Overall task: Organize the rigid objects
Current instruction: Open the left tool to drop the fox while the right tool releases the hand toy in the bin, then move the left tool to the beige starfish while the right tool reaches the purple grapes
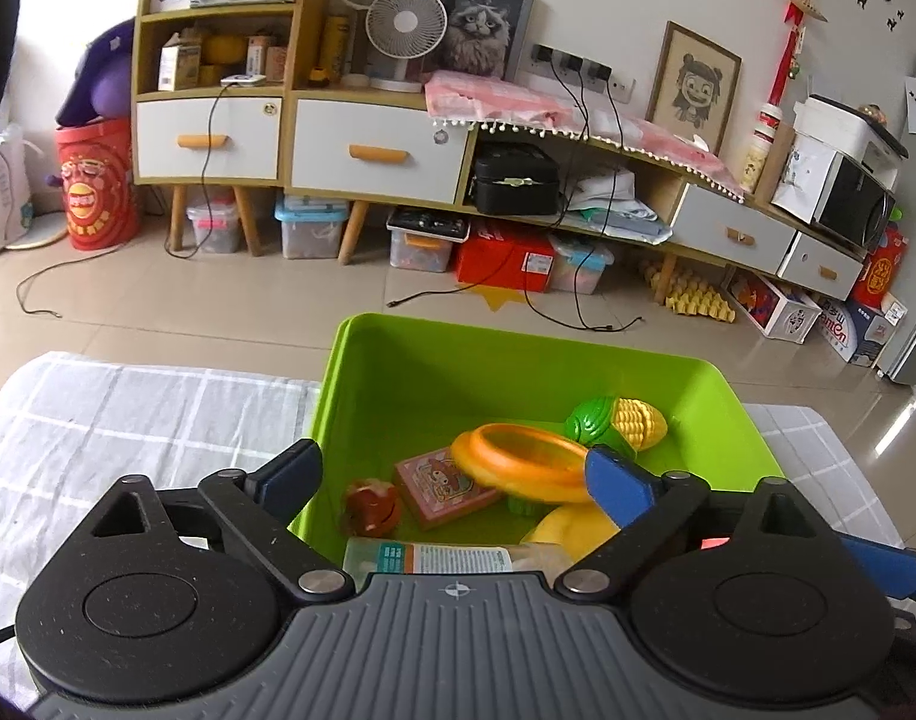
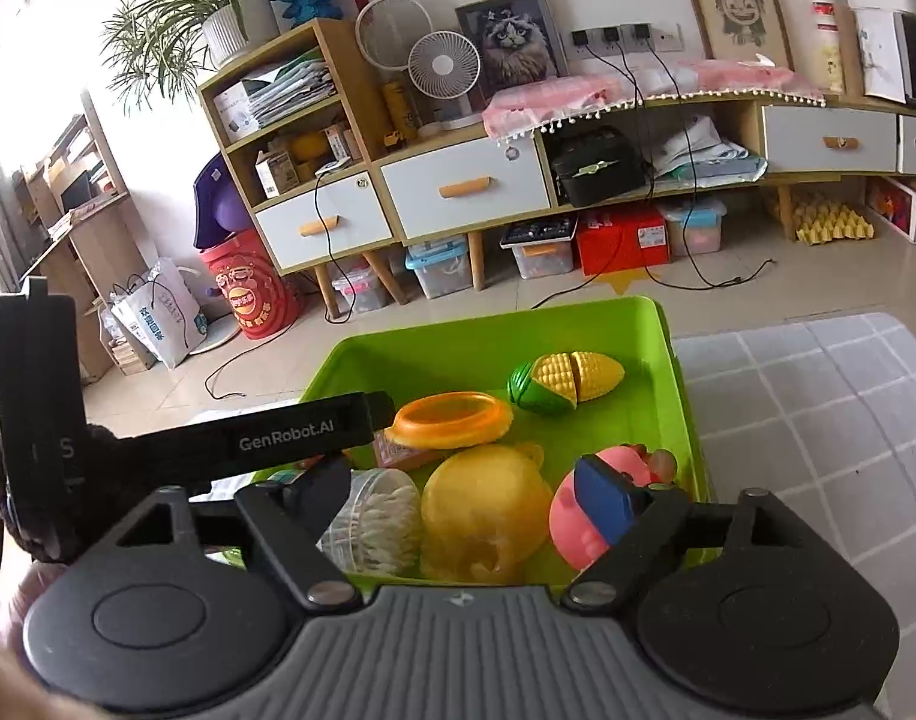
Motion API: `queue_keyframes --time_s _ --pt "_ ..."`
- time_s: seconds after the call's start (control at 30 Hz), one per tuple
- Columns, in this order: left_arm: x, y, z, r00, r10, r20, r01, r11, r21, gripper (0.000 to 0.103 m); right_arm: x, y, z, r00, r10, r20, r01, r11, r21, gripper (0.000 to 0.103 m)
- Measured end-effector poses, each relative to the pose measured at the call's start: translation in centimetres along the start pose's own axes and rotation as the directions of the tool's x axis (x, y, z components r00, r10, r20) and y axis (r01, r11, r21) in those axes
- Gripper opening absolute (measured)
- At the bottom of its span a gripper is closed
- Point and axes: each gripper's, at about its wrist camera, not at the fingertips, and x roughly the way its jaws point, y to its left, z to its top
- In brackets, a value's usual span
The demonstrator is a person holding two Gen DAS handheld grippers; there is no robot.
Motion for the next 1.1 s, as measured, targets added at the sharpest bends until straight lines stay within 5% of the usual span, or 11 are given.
queue_keyframes --time_s 1.1 --pt "-8.4 0.9 -4.0 0.999 -0.036 0.006 0.037 0.999 -0.040 0.101 -5.6 -0.3 -2.5 0.992 -0.041 -0.117 0.035 0.998 -0.053 0.068"
